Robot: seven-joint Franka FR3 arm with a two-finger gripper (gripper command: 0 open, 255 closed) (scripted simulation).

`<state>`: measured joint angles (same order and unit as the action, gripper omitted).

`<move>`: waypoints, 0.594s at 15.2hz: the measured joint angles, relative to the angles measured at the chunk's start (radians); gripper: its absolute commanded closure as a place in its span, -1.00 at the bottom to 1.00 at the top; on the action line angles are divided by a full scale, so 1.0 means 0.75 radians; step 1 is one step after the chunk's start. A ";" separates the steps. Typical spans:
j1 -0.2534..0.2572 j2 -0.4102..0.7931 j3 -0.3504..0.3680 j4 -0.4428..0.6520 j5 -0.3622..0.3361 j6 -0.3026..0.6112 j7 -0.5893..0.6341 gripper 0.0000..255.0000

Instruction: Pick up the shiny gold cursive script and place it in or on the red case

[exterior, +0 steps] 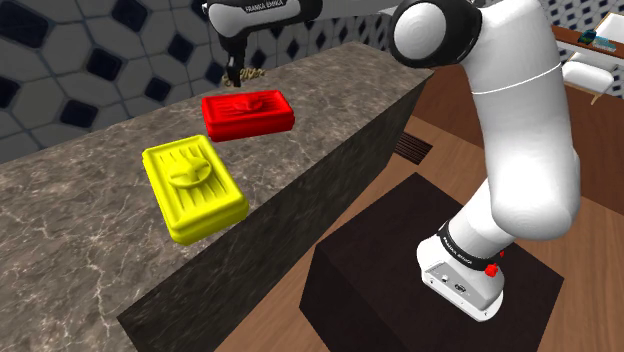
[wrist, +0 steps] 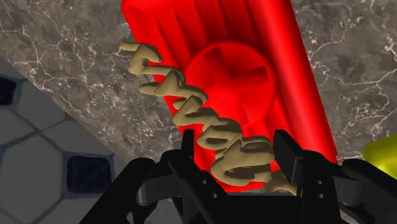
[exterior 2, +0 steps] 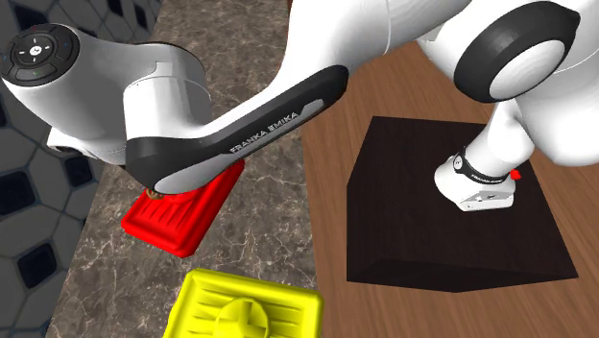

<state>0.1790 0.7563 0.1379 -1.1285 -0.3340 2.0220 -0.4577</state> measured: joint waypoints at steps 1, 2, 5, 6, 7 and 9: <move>0.002 0.016 -0.001 0.013 -0.001 0.003 0.002 1.00; 0.003 0.028 -0.002 0.017 -0.003 0.010 0.002 1.00; 0.002 0.043 -0.006 -0.011 -0.009 0.052 0.014 1.00; 0.003 0.047 -0.006 -0.018 -0.011 0.062 0.019 1.00; 0.002 0.051 -0.008 -0.030 -0.013 0.079 0.022 1.00; 0.001 0.064 -0.010 -0.044 -0.017 0.105 0.029 1.00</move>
<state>0.1801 0.8042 0.1303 -1.1619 -0.3466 2.1007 -0.4362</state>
